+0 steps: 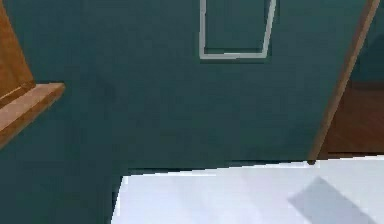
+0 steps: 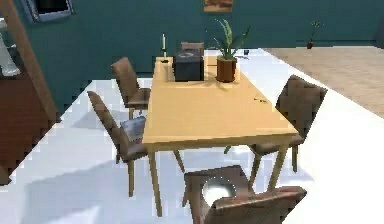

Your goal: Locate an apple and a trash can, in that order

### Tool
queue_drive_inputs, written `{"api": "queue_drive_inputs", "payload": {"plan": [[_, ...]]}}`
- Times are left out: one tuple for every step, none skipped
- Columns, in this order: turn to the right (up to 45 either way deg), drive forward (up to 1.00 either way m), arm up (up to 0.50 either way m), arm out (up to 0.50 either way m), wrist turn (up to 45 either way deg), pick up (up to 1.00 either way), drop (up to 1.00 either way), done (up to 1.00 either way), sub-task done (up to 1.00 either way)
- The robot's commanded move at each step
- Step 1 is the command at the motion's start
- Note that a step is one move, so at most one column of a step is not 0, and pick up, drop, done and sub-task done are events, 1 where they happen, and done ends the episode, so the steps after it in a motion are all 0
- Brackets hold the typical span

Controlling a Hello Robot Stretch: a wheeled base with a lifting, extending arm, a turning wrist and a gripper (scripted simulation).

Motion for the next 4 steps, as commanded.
{"api": "queue_drive_inputs", "payload": {"plan": [[42.0,0.00,0.00,0.00,0.0,0.00,0.00,0.00,0.00],[0.0,1.00,0.00,0.00,0.0,0.00,0.00,0.00,0.00],[0.0,0.55,0.00,0.00,0.0,0.00,0.00,0.00,0.00],[39.0,0.00,0.00,0.00,0.0,0.00,0.00,0.00,0.00]]}}
